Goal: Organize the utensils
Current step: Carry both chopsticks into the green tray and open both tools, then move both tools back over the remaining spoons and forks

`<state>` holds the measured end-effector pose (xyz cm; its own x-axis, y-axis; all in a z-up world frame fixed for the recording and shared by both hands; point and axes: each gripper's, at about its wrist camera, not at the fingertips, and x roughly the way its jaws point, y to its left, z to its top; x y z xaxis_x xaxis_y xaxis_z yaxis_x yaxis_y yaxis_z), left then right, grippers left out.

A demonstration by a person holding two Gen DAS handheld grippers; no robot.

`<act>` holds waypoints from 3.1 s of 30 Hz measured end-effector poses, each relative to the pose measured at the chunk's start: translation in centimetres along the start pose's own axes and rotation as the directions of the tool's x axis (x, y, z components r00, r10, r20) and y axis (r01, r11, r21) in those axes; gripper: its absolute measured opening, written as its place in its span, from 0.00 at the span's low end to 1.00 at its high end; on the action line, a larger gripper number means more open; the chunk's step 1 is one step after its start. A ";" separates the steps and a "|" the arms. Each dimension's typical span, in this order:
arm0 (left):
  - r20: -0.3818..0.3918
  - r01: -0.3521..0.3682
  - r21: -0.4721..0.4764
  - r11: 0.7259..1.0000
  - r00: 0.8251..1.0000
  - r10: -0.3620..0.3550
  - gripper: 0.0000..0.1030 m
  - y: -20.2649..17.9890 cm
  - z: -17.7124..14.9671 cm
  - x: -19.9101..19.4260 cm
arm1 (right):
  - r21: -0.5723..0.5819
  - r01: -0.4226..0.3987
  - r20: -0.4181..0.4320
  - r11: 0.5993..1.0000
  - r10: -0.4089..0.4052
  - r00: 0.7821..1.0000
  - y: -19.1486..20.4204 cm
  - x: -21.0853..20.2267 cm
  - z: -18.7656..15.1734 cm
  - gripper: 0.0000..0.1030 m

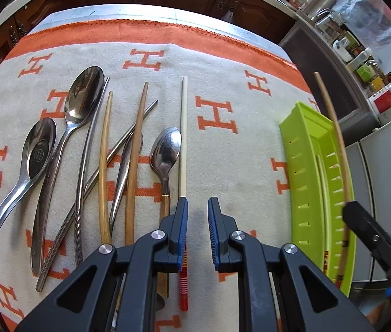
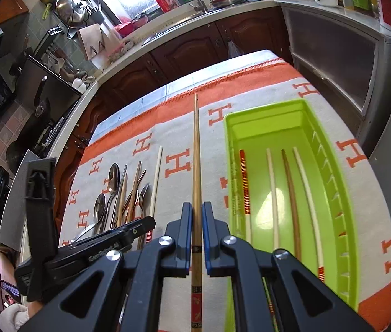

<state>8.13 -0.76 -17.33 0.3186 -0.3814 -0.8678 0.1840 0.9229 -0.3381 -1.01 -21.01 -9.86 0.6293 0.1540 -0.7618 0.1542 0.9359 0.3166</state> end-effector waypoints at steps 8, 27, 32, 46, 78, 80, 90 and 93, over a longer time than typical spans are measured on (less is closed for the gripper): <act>0.012 -0.088 0.022 0.996 0.996 0.088 0.13 -1.1 -0.2 1.3 | 0.013 0.008 0.013 1.000 -0.009 1.000 -1.7 -1.2 -0.4 0.06; 0.061 -0.087 0.072 0.994 0.995 0.082 0.03 -6.4 -0.4 -3.2 | 0.032 0.083 -0.004 0.996 -0.083 0.997 -4.9 -3.2 -1.3 0.07; 0.047 0.043 0.112 0.993 0.998 -0.049 0.03 -10.3 -0.6 -5.5 | 0.029 0.134 -0.045 0.991 -0.132 0.990 -6.5 -2.9 -1.5 0.07; -0.067 0.070 0.191 0.979 0.996 -0.059 0.22 -15.3 -2.8 -1.5 | 0.064 0.180 -0.072 0.982 -0.175 0.982 -9.1 -2.8 -1.0 0.08; 0.152 -0.190 -0.055 0.980 0.969 0.196 0.49 1.1 -2.5 -12.0 | -0.242 -0.070 -0.178 0.968 0.026 0.984 6.7 0.0 -1.0 0.08; 0.148 -0.189 -0.080 0.979 0.969 0.199 0.49 2.8 -2.7 -12.5 | -0.256 -0.084 -0.189 0.963 0.035 0.981 7.7 0.4 -1.1 0.08; 0.128 -0.156 -0.217 0.964 0.974 0.187 0.49 11.4 -3.3 -14.1 | -0.280 -0.127 -0.221 0.951 0.065 0.973 11.8 2.9 -1.5 0.07; 0.114 -0.147 -0.221 0.964 0.978 0.175 0.49 13.5 -2.8 -13.4 | -0.276 -0.133 -0.232 0.952 0.069 0.970 12.8 3.9 -1.8 0.07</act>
<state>3.78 16.95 -11.26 0.4497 -0.2169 -0.8664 -0.0753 0.9574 -0.2788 2.05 -7.90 -9.75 0.4444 0.2871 -0.8486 -0.1471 0.9578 0.2469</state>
